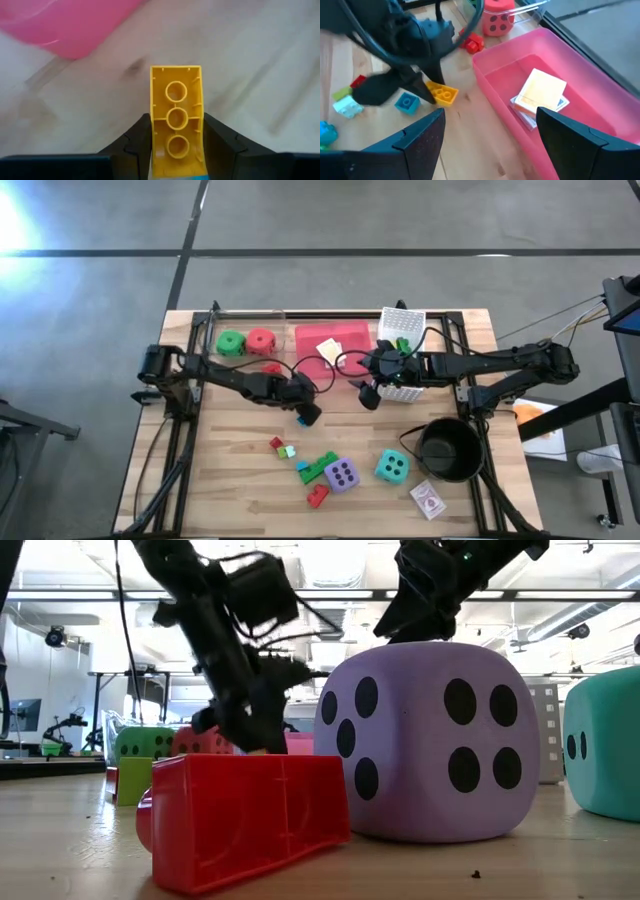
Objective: Pick & Place Toys
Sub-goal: Put the small yellow game piece into the white bin
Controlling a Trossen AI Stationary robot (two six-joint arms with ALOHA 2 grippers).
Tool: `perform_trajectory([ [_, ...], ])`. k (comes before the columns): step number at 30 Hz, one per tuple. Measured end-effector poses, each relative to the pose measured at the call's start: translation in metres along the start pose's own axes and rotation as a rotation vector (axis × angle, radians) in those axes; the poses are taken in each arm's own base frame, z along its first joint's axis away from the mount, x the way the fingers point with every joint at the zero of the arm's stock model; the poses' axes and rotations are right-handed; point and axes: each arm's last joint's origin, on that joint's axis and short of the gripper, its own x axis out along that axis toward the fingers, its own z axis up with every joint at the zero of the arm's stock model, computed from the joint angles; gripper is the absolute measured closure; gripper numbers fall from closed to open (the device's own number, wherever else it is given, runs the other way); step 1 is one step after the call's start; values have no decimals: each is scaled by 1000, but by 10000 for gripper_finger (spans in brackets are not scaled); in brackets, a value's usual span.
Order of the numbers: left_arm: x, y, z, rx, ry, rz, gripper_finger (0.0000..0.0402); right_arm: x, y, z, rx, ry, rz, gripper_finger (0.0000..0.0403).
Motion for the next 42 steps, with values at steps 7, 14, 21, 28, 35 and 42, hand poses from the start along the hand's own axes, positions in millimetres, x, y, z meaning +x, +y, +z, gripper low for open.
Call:
perform_trajectory([
  [7, -45, -13, 7, 90, -45, -196, 272, -3, 12, -4, -174, 4, 55, 96],
  [14, -102, -26, 13, 178, -137, -490, 272, -14, 50, -6, -488, -131, 306, 96],
  [21, -136, -42, 14, 236, -237, -735, 272, -22, 94, -5, -802, -425, 393, 96],
  [28, -143, -52, 10, 280, -263, -830, 272, -13, 114, -2, -913, -542, 376, 96],
  [35, -146, -54, 11, 304, -300, -854, 272, 2, 129, 8, -934, -519, 372, 97],
  [42, -146, -55, 10, 313, -302, -853, 272, 9, 137, 16, -944, -468, 361, 129],
])
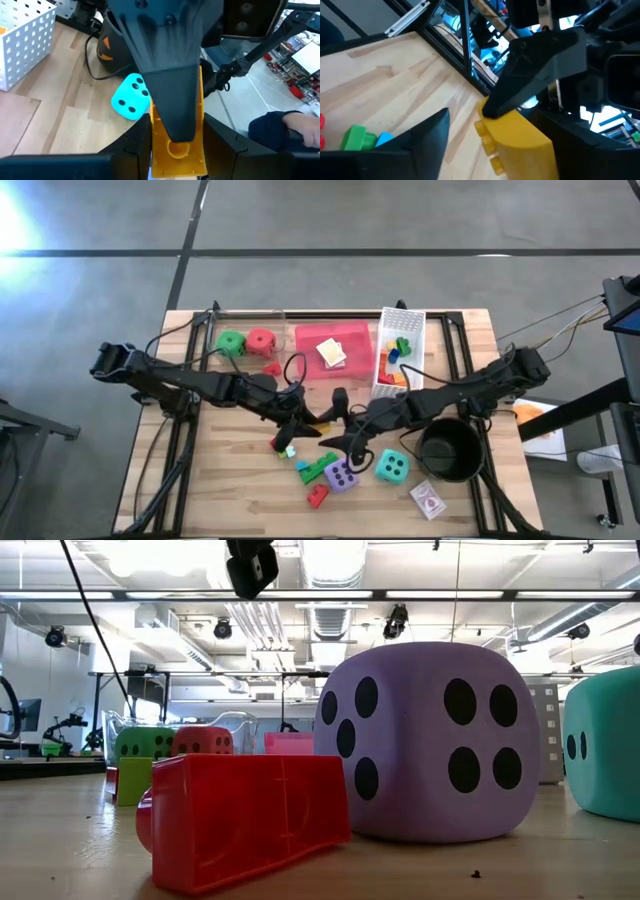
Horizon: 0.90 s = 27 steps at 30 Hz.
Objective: Pick & Place Toys
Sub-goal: Put the small yellow game piece into the white bin
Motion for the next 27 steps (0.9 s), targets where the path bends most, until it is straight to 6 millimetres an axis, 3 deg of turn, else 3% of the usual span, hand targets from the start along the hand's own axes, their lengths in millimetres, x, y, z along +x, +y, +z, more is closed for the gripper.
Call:
perform_trajectory([
  [10, 0, -1, -2, 4, 39, -48, 272, -1, -1, -1, -59, 0, 23, 276],
  [14, 0, -2, -2, -10, 53, -80, 269, 0, -1, 2, -102, -26, 46, 316],
  [22, 0, -2, -1, 3, 42, -73, 118, 0, -4, 5, -29, -45, 62, 318],
  [27, 0, -1, -2, 18, 53, -68, 60, 0, -5, 2, 2, -32, 66, 318],
])
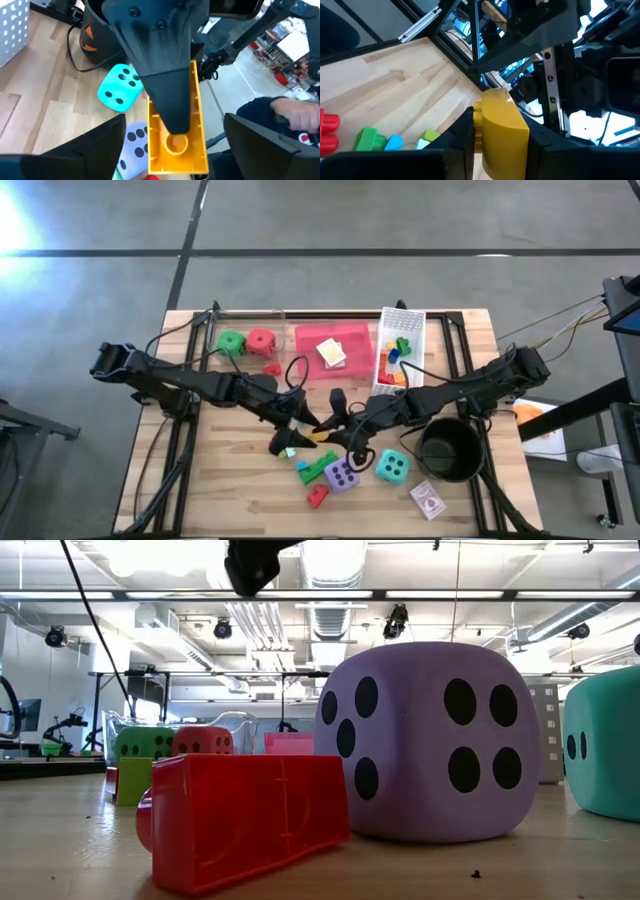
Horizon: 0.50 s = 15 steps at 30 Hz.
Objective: Pick & Place Toys
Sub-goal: Put the small yellow game piece into the white bin
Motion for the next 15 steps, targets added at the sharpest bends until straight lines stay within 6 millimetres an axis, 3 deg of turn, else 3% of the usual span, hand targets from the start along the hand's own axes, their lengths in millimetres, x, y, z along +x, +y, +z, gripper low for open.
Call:
perform_trajectory([
  [7, -10, -2, -2, 53, 38, 32, 38, -4, -3, -3, 70, 33, 7, 318],
  [15, -51, -11, -9, 185, -2, 143, 36, -26, -24, 2, 269, 83, -128, 319],
])
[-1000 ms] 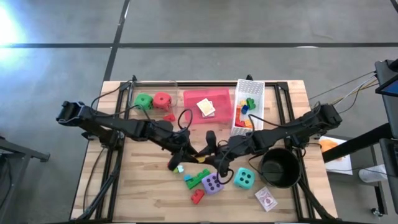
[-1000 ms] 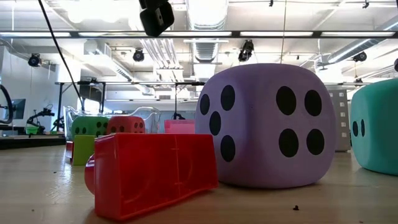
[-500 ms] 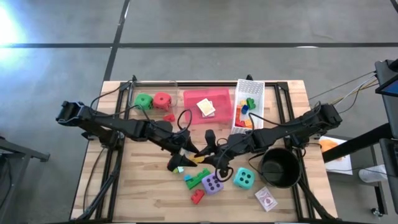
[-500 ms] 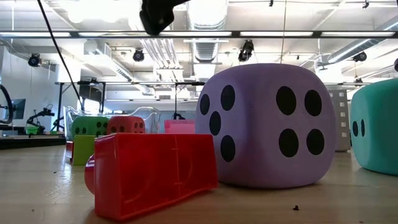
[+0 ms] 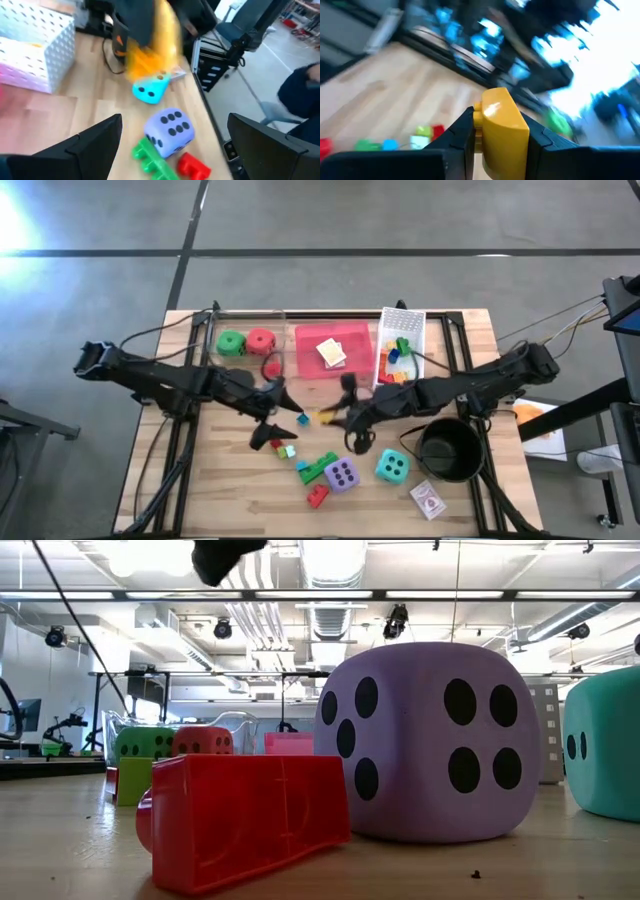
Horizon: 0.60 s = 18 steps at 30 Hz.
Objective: Pick & Place Toys
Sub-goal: Put the small yellow game piece into the white bin
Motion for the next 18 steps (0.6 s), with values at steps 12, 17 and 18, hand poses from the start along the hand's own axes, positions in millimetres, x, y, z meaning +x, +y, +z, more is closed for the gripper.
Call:
perform_trajectory([
  [12, -35, 15, -39, 30, -73, 222, 36, -71, -59, -11, 612, 239, -433, 319],
  [17, -40, 20, -41, 56, -81, 374, 36, -100, -87, -35, 922, 413, -597, 319],
  [18, -41, 21, -42, 75, -54, 390, 36, -105, -92, -42, 973, 464, -622, 319],
])
